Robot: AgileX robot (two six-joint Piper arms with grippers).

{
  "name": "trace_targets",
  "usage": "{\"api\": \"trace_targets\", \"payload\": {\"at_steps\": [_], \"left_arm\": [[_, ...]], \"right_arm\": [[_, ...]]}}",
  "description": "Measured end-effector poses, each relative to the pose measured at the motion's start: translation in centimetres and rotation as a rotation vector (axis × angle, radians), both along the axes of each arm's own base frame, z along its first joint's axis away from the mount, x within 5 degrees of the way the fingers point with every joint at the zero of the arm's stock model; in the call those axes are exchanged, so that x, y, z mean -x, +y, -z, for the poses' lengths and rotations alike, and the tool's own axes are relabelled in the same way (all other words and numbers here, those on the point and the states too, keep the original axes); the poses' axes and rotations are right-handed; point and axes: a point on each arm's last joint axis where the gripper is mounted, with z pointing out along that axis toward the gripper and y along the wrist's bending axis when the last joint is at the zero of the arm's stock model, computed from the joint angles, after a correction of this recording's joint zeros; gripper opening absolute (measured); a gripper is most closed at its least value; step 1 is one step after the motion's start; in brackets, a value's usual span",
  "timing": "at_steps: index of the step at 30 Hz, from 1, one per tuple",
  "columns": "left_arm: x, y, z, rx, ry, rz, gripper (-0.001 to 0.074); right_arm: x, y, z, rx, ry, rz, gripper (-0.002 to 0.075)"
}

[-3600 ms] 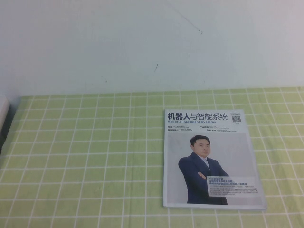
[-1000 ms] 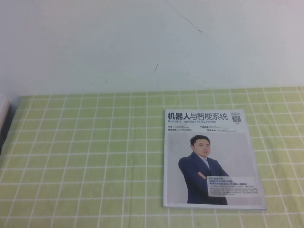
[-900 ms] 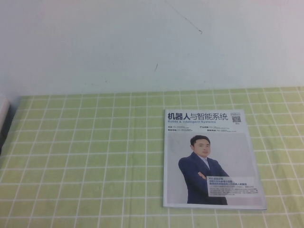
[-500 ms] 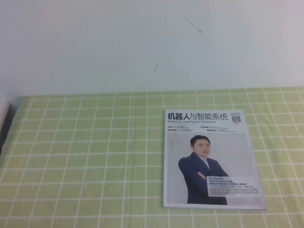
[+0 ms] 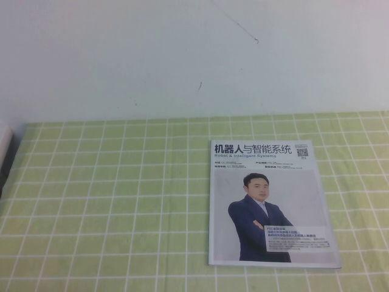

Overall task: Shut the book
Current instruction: 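Close the open booklet and leave it lying on the table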

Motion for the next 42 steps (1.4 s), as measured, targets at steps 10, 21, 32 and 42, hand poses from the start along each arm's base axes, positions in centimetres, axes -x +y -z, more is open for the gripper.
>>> {"api": "trace_targets", "payload": {"at_steps": [10, 21, 32, 42], "left_arm": [[0.00, 0.00, 0.00, 0.000, 0.000, 0.000, -0.0002], [0.00, 0.00, 0.00, 0.000, 0.000, 0.000, -0.0001], [-0.01, 0.05, 0.00, 0.002, 0.000, -0.010, -0.0001], [-0.01, 0.09, 0.00, 0.002, 0.000, -0.019, -0.0001]], "right_arm": [[0.00, -0.01, 0.00, -0.016, 0.000, 0.007, -0.0002], [-0.01, -0.01, -0.02, -0.016, -0.002, 0.007, -0.0002], [-0.01, -0.01, -0.02, -0.016, -0.002, 0.007, -0.0002], [-0.01, 0.00, -0.02, -0.017, -0.002, 0.007, -0.0002]]}}
